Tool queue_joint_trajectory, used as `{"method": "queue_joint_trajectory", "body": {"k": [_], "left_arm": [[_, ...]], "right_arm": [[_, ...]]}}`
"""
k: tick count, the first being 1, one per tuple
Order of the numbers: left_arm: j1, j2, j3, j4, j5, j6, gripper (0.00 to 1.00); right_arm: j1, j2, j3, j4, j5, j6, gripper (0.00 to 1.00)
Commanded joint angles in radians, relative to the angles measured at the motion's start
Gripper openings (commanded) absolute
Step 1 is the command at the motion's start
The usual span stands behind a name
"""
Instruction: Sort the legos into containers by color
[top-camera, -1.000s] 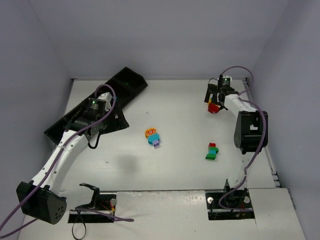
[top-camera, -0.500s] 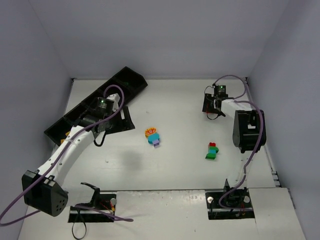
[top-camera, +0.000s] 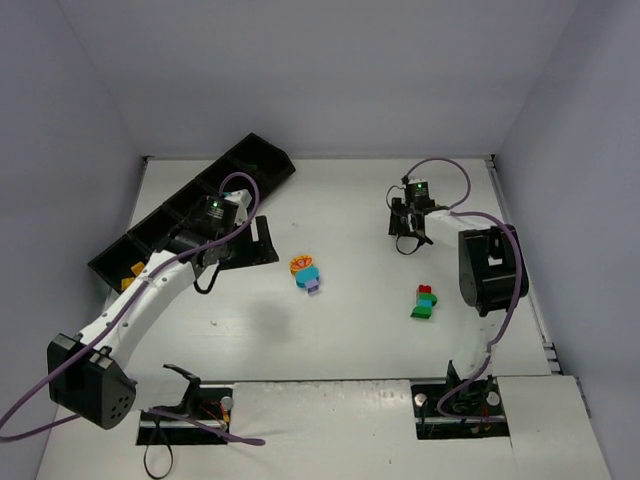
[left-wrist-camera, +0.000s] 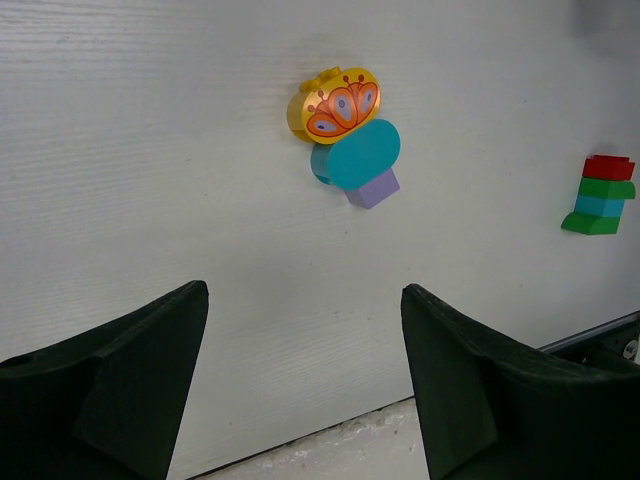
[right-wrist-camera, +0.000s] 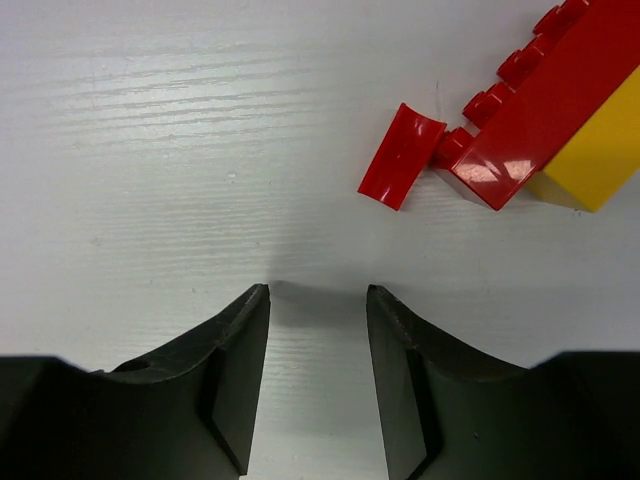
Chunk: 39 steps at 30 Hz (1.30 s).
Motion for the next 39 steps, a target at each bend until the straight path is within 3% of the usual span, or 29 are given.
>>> {"method": "queue_joint_trajectory", "body": {"k": [1,5,11,18,28,31,32,39], "left_arm": [[-0.004,-0.021,0.034,0.042,0.009,-0.009,0.71],[-0.003,-0.023,0.031,0.04,0.004,-0.009,0.71],[-0.004,-0.026,0.028,0.036,-0.01,-0.011,0.71],[-0.004,-0.029,0.021,0.025,-0.022,-0.012,0.71],[-0.004,-0.023,0.018,0.025,-0.025,-0.018,0.71],[-0.003,-0.021,0.021,0.025,-0.019,-0.018,0.71],[-0.003,-0.021,0.023,0.026,-0.016,-0.018,0.71],[-0.003,-0.02,0.044,0.036,0.002,0.002,0.71]], "right_arm": [[0.001,-0.039,0.012,0.009,0.045,0.026,0.41],[-0.002,-0.001,0.08,0.003,0.127,0.056,0.43],[-0.002,0.073,0.161,-0.051,0.235,0.13,0.4],[-0.005,0.131,0.187,-0.065,0.269,0.17,0.28],[-0.02,0.163,0.227,-0.082,0.234,0.168,0.26],[-0.02,0.165,0.224,-0.089,0.218,0.153,0.12],[-0.018,0.154,0.218,-0.089,0.218,0.146,0.02],[0.058,-0.009,0.126,-0.008,0.119,-0.063,0.0]]}}
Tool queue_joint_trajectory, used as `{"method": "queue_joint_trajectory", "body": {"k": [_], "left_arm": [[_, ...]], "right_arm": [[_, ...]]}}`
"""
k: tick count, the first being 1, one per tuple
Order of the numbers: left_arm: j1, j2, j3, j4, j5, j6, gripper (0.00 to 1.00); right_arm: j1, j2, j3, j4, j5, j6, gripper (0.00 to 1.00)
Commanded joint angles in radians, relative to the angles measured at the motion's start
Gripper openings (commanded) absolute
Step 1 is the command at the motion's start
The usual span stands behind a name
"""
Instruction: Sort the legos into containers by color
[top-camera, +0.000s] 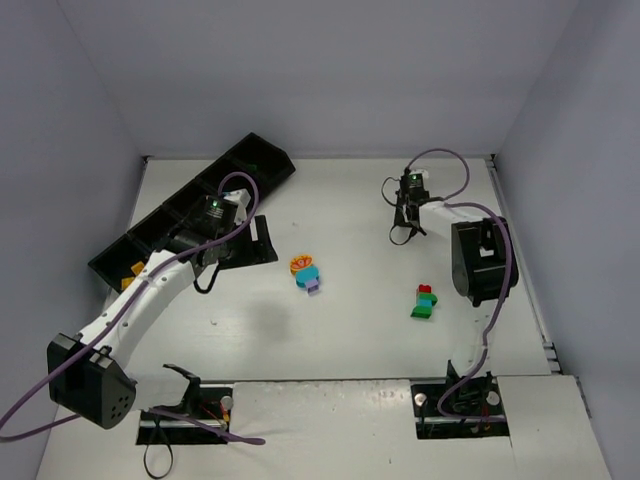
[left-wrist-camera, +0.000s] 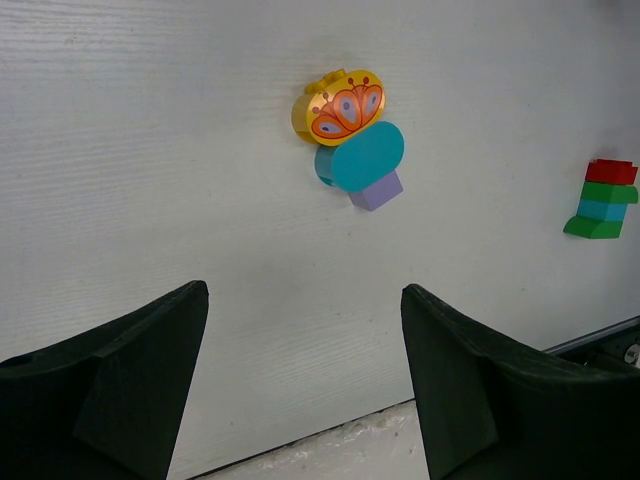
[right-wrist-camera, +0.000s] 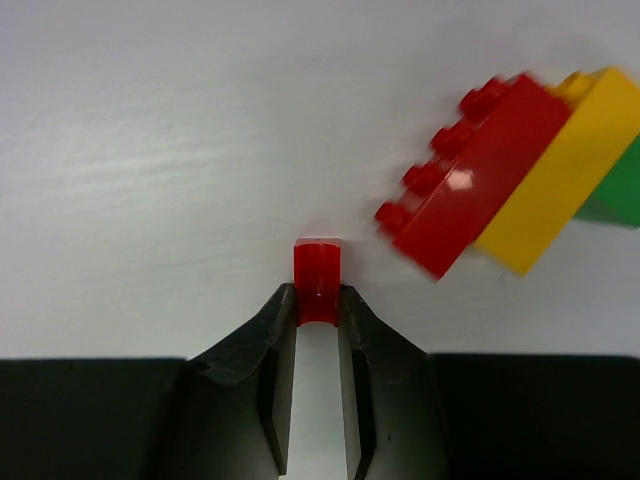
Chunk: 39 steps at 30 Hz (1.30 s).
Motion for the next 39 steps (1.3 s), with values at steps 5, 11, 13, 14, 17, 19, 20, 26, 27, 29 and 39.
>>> {"method": "queue_joint_trajectory", "body": {"k": [5,11,13,14,17,19,20,26,27,29,39], "left_arm": [[0.0,-0.003,0.095,0.055,0.088,0.042,0.71],[-0.005,0.028,0.167,0.095,0.28,0.077,0.71],[-0.007,0.031,0.176,0.124,0.366,0.067,0.71],[-0.008,0.033,0.181,0.164,0.392,0.048,0.71],[-0.01,0.043,0.207,0.205,0.431,0.019,0.71],[-0.01,0.065,0.231,0.209,0.432,0.01,0.71],[-0.014,0.072,0.242,0.21,0.432,-0.001,0.71],[-0.074,0.123,0.258,0.305,0.399,-0.055,0.71],[-0.094,0.132,0.258,0.313,0.389,-0.058,0.71],[-0.111,0.163,0.267,0.321,0.365,-0.056,0.7],[-0.138,0.255,0.325,0.348,0.36,-0.042,0.57]], "right_arm": [[0.135,-0.439,-0.292,0.232,-0.304,-0.245,0.0],[0.247,-0.736,-0.498,0.396,-0.53,-0.416,0.02],[0.28,-0.786,-0.518,0.386,-0.591,-0.422,0.02],[0.291,-0.802,-0.52,0.37,-0.6,-0.422,0.04],[0.339,-0.855,-0.538,0.376,-0.631,-0.428,0.05],[0.357,-0.874,-0.532,0.366,-0.631,-0.434,0.05],[0.366,-0.877,-0.527,0.351,-0.631,-0.439,0.05],[0.39,-0.874,-0.515,0.333,-0.633,-0.451,0.06],[0.391,-0.872,-0.513,0.333,-0.63,-0.449,0.07],[0.397,-0.869,-0.512,0.332,-0.63,-0.448,0.07],[0.42,-0.863,-0.506,0.33,-0.64,-0.449,0.08]]}}
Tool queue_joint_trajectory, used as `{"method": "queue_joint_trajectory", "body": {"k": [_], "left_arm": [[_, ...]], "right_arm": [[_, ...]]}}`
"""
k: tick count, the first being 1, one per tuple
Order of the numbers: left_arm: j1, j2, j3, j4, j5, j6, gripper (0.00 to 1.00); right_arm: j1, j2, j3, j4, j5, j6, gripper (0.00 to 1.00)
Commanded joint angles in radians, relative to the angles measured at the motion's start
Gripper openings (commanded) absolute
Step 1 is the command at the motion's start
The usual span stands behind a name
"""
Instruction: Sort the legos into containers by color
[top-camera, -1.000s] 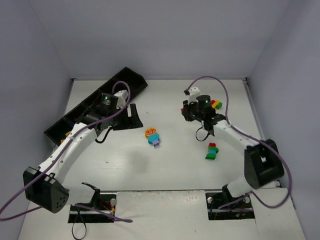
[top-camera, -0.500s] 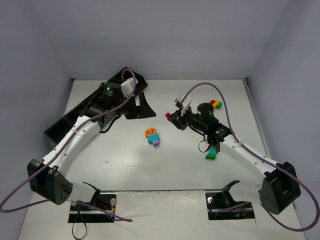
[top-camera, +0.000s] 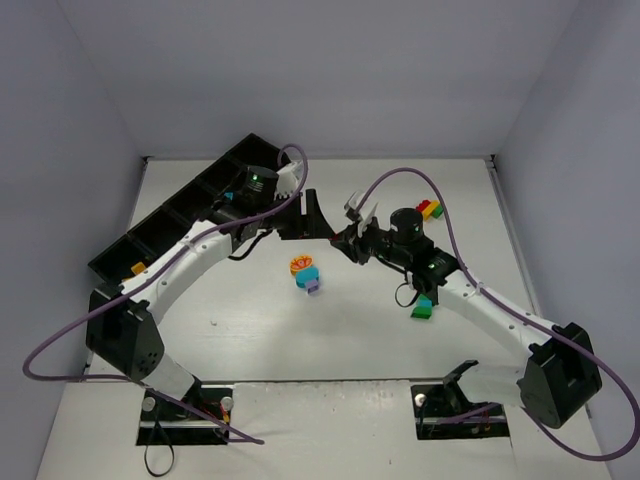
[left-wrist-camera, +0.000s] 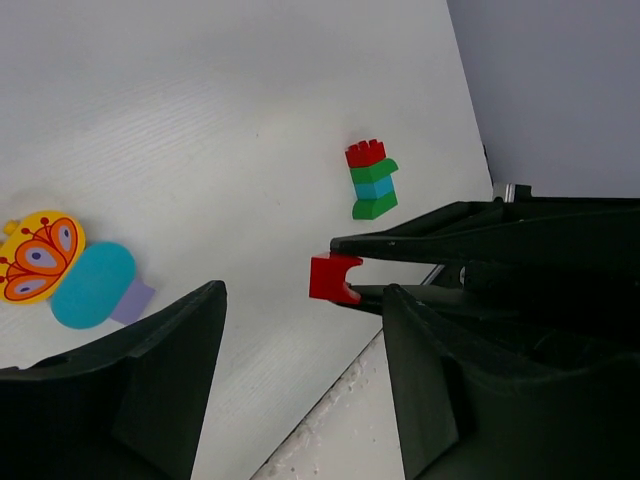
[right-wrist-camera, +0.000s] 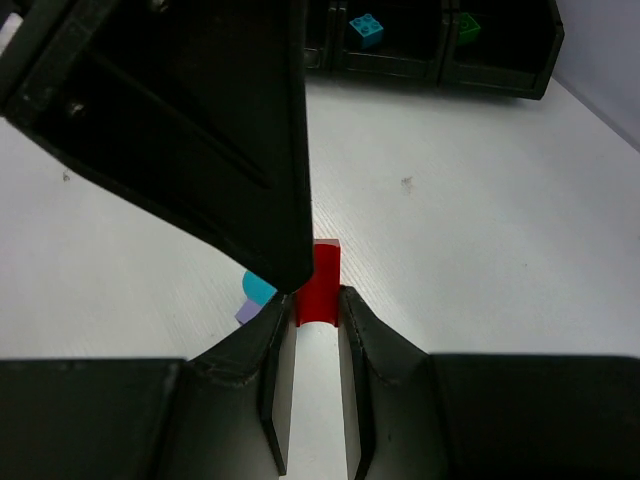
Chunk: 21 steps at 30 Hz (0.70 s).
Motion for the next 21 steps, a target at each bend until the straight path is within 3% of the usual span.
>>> {"method": "queue_joint_trajectory", "body": {"k": [1,12,21], "left_arm": [[0.0,-0.007,0.084,0.074,-0.007,0.01,0.57],[-0.002,0.033,0.09,0.104,0.048,0.003,0.37],[-0.025,0.062,0.084,0.089,0.08,0.006,0.36]], "right_arm": [[0.008,-0.022,0.032,0.058,-0.026,-0.01,0.08],[0.008,-0.034,0.035,0.053,-0.033,-0.011,0.08],[0.008,-0.034,0.035,0.055,-0.033,-0.01,0.08]]}}
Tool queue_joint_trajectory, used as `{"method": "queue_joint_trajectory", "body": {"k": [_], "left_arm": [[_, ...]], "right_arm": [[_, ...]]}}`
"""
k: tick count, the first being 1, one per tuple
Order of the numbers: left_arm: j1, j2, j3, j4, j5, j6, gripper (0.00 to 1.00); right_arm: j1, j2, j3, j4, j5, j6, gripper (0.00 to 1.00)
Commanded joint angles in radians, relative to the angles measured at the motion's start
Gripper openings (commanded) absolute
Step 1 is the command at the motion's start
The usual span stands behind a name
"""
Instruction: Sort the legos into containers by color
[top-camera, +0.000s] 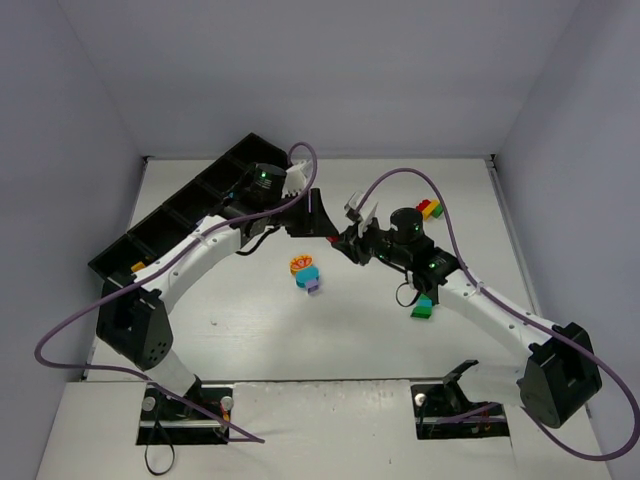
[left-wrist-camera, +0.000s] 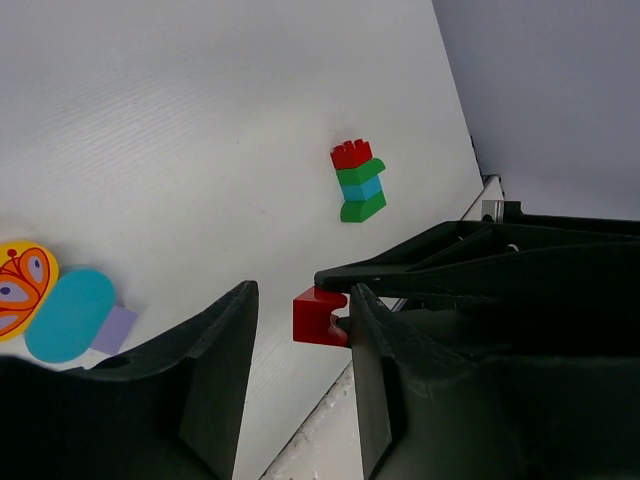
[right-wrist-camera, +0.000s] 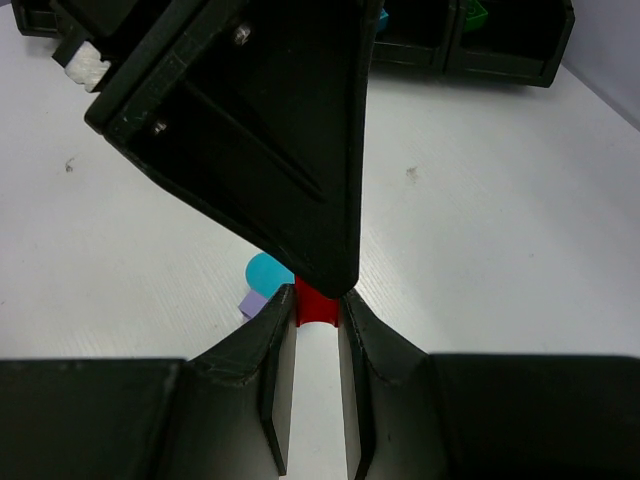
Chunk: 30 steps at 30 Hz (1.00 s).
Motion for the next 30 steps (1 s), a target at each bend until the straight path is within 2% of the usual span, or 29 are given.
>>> {"method": "queue_joint_trajectory", "body": {"k": [1,7,8,11,12,15,16,19,20,22,23,27,30], "left_arm": [[-0.015,-0.014,0.042,0.048,0.035,0.005,0.36],[-0.016,-0.015,0.036,0.045,0.045,0.013,0.34],[-0.016,-0.015,0.034,0.045,0.047,0.014,0.25],[-0.016,-0.014,0.03,0.048,0.059,0.013,0.1],[-0.018,-0.014,0.028,0.048,0.067,0.011,0.1],[-0.016,-0.017,0.016,0.056,0.068,0.011,0.0],[-0.016,-0.02,0.015,0.056,0.064,0.013,0.0],[-0.016,-0.033,0.008,0.053,0.044,0.019,0.0],[-0.015,-0.041,0.01,0.044,0.036,0.023,0.0],[-0.01,-0.044,0.019,0.022,0.016,0.051,0.0],[-0.005,-0.047,0.024,-0.008,-0.005,0.065,0.0],[0.062,-0.061,0.039,-0.091,-0.094,0.12,0.0],[0.132,-0.081,0.062,-0.221,-0.285,0.146,0.0]], "right_arm": [[0.008,-0.034,0.035,0.071,-0.022,-0.01,0.08],[0.008,-0.037,0.038,0.073,-0.022,-0.008,0.09],[0.008,-0.036,0.038,0.073,-0.022,-0.008,0.09],[0.008,-0.036,0.039,0.073,-0.021,-0.008,0.09],[0.008,-0.036,0.041,0.073,-0.019,-0.008,0.09],[0.01,-0.031,0.042,0.073,-0.022,-0.005,0.13],[0.008,-0.031,0.042,0.073,-0.021,-0.003,0.17],[0.01,-0.028,0.044,0.066,-0.012,-0.005,0.52],[0.008,-0.028,0.044,0.062,-0.009,-0.005,0.7],[0.007,-0.027,0.046,0.05,-0.001,-0.005,0.85],[0.008,-0.025,0.053,0.031,0.01,-0.008,0.96],[0.002,-0.033,0.055,0.0,0.048,-0.014,1.0],[-0.005,-0.048,0.05,-0.026,0.1,-0.011,1.0]]}}
